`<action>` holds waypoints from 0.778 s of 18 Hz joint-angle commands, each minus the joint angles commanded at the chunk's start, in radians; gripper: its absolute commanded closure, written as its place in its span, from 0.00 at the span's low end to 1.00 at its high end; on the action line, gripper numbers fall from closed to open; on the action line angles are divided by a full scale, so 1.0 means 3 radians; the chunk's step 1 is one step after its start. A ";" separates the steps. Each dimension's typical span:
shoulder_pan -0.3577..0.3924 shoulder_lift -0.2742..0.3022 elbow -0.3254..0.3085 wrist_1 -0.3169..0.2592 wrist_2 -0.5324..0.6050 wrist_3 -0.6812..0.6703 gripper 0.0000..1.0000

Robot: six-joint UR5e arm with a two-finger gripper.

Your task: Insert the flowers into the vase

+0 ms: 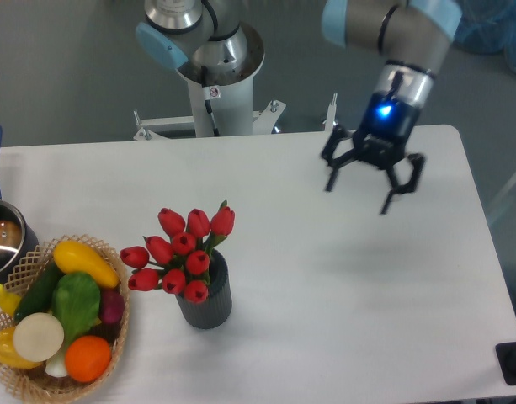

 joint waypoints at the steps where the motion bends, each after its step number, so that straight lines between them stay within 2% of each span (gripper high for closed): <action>1: 0.0041 0.0010 0.0036 -0.0005 0.0164 0.0000 0.00; 5: 0.0133 0.0051 0.0154 -0.0015 0.0996 0.0025 0.00; 9: 0.0205 0.0128 0.0200 -0.0020 0.1555 0.0168 0.00; 11: 0.0292 0.0204 0.0190 -0.0051 0.1729 0.0438 0.00; 14: 0.0511 0.0317 0.0174 -0.0296 0.1811 0.0868 0.00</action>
